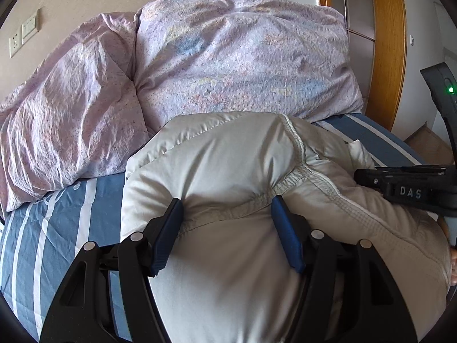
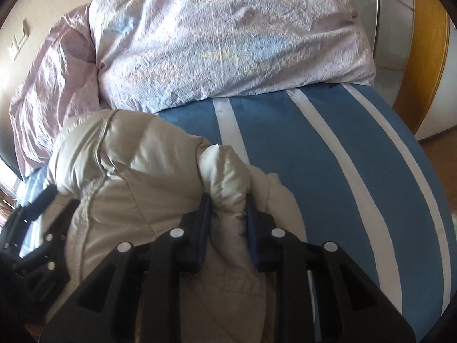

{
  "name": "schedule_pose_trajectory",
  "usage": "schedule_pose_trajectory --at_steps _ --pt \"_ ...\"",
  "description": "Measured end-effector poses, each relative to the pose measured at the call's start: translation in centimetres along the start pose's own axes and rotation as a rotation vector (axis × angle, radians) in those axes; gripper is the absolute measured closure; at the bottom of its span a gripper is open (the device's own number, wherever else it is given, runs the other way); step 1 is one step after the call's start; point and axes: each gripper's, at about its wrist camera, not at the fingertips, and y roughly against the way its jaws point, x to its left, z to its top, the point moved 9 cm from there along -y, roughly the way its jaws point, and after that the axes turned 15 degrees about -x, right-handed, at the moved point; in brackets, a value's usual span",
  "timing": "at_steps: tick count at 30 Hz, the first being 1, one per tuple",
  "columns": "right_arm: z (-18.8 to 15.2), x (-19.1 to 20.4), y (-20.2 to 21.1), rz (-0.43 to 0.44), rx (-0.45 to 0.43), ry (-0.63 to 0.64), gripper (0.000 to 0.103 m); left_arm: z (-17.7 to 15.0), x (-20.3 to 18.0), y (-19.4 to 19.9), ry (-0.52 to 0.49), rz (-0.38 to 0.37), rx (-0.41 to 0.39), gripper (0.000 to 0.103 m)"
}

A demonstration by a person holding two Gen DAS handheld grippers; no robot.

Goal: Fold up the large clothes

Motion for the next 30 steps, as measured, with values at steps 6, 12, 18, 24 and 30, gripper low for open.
schedule_pose_trajectory --at_steps 6,12,18,24,30 --pt "-0.5 -0.4 -0.6 0.016 -0.036 -0.035 0.078 0.0 -0.1 -0.2 0.005 0.005 -0.011 0.038" --pt "-0.2 -1.0 0.3 0.038 -0.081 -0.074 0.077 0.1 -0.1 -0.2 -0.009 0.013 -0.015 0.038" --pt "1.2 0.2 8.0 0.087 -0.21 -0.048 0.071 0.1 0.0 -0.1 -0.015 0.017 -0.011 0.037" --pt "-2.6 3.6 10.9 0.144 -0.16 0.096 0.071 0.1 0.0 0.0 -0.022 0.024 -0.013 0.037" --pt "-5.3 3.3 7.8 0.11 -0.097 0.12 0.069 0.2 -0.1 0.0 -0.035 0.033 -0.013 0.037"
